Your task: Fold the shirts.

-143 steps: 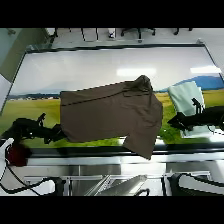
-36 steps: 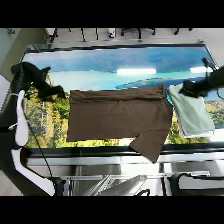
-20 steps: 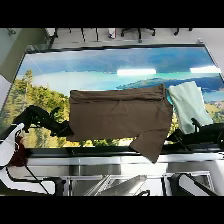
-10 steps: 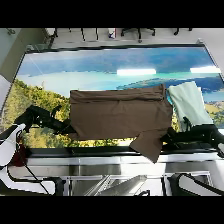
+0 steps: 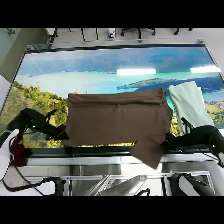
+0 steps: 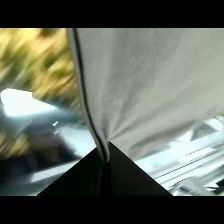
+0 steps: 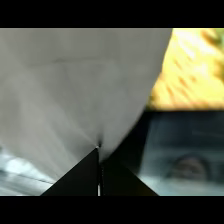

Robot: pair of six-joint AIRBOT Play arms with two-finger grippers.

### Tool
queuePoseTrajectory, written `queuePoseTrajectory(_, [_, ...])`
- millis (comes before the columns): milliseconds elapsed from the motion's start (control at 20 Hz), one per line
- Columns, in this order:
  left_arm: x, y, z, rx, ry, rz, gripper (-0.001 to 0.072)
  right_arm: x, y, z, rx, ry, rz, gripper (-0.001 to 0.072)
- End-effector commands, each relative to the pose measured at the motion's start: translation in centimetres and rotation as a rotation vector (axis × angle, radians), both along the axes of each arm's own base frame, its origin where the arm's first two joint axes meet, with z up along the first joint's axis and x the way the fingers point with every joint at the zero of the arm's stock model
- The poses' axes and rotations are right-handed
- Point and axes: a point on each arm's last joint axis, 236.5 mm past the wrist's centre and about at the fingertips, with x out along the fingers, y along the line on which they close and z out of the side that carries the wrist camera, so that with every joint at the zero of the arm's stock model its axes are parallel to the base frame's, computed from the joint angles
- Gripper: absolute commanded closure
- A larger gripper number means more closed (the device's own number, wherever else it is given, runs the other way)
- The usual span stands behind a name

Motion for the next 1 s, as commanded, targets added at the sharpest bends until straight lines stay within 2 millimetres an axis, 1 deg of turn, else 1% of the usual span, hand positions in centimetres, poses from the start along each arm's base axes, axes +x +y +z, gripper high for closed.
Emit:
queuePoseTrajectory(0, [-4.5, 4.3, 0.1, 0.138, 0.051, 0.054, 0.0696, -1.5, -2.0, 1.4, -0.15, -0.037, -0.055, 0.069])
queuePoseTrajectory(100, [-5.1, 5.4, 0.3, 0.146, 0.025, 0.135, 0.0696, -0.5, -2.5, 2.4, -0.181, -0.113, -0.071, 0.069])
queuePoseTrajectory(150, [-4.7, 5.8, 0.5, 0.151, 0.001, 0.157, 0.0696, 0.3, -2.5, 2.7, -0.181, -0.151, -0.069, 0.069])
queuePoseTrajectory(200, [-3.8, 5.8, 1.0, 0.146, -0.025, 0.169, 0.0696, 1.3, -2.1, 3.3, -0.157, -0.194, -0.057, 0.069])
queuePoseTrajectory(250, [-2.6, 5.6, 1.7, 0.128, -0.055, 0.183, 0.0696, 3.0, -1.4, 4.2, -0.114, -0.251, -0.051, 0.069])
queuePoseTrajectory(300, [-0.8, 5.3, 2.7, 0.104, -0.103, 0.202, 0.0696, 5.3, -1.0, 5.5, -0.077, -0.323, -0.066, 0.069])
queuePoseTrajectory(400, [3.5, 4.7, 5.0, 0.072, -0.201, 0.201, 0.0696, 10.2, -1.5, 8.1, -0.046, -0.449, -0.112, 0.069])
queuePoseTrajectory(450, [5.1, 4.7, 5.7, 0.079, -0.233, 0.18, 0.0696, 12.2, -1.7, 8.7, -0.049, -0.477, -0.109, 0.069])
queuePoseTrajectory(500, [6.9, 4.5, 6.2, 0.084, -0.26, 0.151, 0.0696, 14.1, -1.7, 8.8, -0.055, -0.485, -0.092, 0.0689])
queuePoseTrajectory(600, [10.4, 3.6, 6.6, 0.093, -0.309, 0.098, 0.0696, 17.6, -0.5, 8.2, -0.053, -0.482, -0.039, 0.0689])
queuePoseTrajectory(700, [14.2, 2.9, 6.3, 0.11, -0.355, 0.098, 0.0696, 21.7, 0.1, 7.1, -0.067, -0.493, -0.017, 0.0689])
queuePoseTrajectory(750, [15.9, 2.7, 5.9, 0.115, -0.374, 0.097, 0.0696, 23.4, 0.4, 6.6, -0.067, -0.493, -0.007, 0.0689])
queuePoseTrajectory(850, [18.1, 2.2, 5.0, 0.115, -0.383, 0.08, 0.0696, 26.3, 0.6, 5.5, -0.061, -0.485, 0.009, 0.0689])
queuePoseTrajectory(950, [19.8, 1.6, 3.7, 0.107, -0.37, 0.056, 0.0696, 27.9, 0.8, 4.2, -0.056, -0.47, 0.019, 0.0689])
